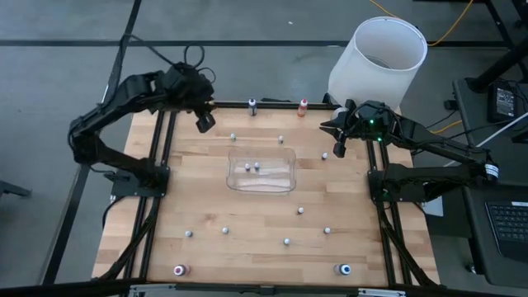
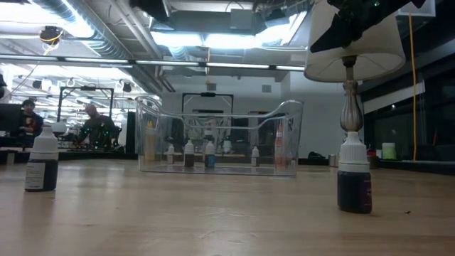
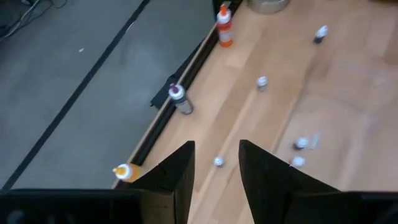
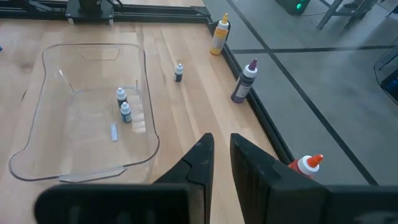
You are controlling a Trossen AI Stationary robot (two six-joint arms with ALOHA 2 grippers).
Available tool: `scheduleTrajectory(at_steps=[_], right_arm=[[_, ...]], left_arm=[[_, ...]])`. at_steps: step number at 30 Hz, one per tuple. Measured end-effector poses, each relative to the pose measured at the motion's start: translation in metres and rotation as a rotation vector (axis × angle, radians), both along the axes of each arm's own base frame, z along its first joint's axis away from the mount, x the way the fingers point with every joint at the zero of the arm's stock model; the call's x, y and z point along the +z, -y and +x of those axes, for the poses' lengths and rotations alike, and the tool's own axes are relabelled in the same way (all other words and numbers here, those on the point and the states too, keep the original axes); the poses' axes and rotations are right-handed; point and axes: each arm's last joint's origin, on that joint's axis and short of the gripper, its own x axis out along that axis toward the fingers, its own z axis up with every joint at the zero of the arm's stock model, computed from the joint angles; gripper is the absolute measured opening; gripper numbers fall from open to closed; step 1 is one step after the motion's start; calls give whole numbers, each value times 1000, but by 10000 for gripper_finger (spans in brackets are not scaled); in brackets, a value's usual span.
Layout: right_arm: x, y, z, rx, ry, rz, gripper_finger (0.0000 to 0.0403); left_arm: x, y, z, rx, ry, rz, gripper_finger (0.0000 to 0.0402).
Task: Pick & Place food coloring
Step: Put the green food coloring bottle into the transparent bin
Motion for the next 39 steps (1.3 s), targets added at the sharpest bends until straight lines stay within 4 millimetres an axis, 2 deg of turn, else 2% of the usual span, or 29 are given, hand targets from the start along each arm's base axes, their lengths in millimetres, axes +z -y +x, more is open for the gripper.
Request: scheduleTrajectory(at_steps=[4,8,13,17,22,31,39], right_arm=[[0,0,0,0,0,0,58],[0,0,0,0,0,0,58],[0,0,0,0,-1,0,58],[0,0,0,1,-2,-1,58],[0,0,0,2,-4,-4,58],[0,0,0,24,-25,-44,58],[-2,0,-1,26,-40,-38,58]], left_arm=[[-25,-21,13,-25,-75,-46,120],[-67,-39,22,-57,-137,-146,120],[-119,-54,27,-67,-97,-214,120],[-150,-61,26,-12,-98,-248,121],[-170,-67,27,16,-128,-329,137],[-212,-79,46,24,-227,-447,197],[-239,-90,61,34,-241,-456,200]])
